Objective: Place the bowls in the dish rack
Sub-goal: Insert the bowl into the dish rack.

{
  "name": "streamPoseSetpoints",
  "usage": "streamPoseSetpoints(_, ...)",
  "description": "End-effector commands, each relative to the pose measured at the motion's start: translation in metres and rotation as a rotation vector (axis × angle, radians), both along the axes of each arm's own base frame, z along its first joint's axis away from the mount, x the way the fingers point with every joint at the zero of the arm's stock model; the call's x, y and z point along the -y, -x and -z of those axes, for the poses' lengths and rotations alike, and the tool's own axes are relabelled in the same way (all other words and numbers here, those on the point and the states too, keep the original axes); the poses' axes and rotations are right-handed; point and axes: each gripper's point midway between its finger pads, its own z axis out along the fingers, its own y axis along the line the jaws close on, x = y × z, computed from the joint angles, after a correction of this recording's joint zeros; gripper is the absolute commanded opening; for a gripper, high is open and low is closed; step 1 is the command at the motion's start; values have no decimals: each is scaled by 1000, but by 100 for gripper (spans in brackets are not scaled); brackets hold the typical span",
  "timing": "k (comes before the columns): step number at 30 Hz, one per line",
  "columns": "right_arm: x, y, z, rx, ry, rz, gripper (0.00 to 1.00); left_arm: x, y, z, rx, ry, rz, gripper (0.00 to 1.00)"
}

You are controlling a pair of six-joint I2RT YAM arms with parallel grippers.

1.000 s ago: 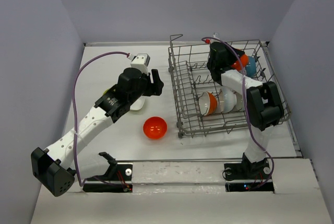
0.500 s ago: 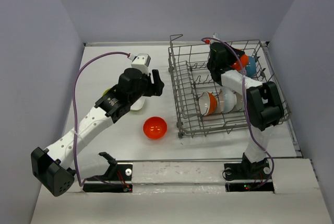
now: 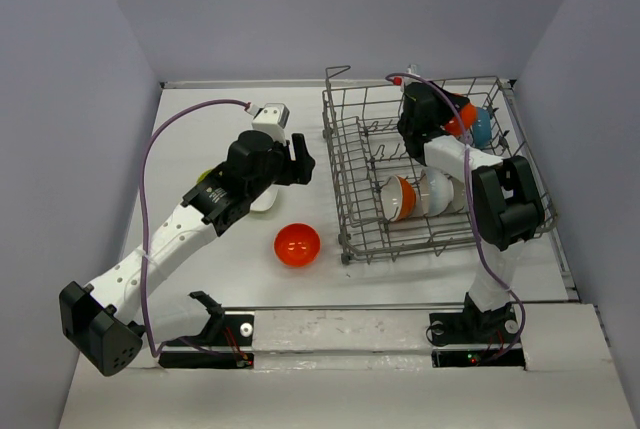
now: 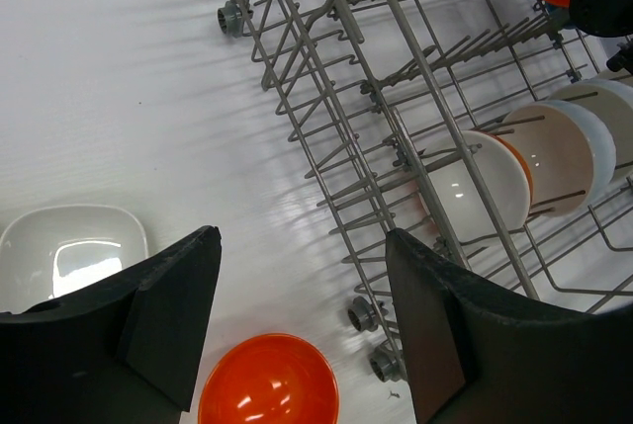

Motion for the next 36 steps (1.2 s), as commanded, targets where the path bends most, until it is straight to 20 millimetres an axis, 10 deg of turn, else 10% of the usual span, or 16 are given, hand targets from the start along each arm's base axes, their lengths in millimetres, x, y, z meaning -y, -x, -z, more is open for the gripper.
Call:
streamPoseSetpoints(1, 14, 8, -22, 59, -6, 24, 1, 1, -1, -8, 34, 3, 1, 77)
streamPoseSetpoints(36, 9, -3, 30, -66, 4, 7, 2, 6, 0, -4, 28, -8, 15, 77)
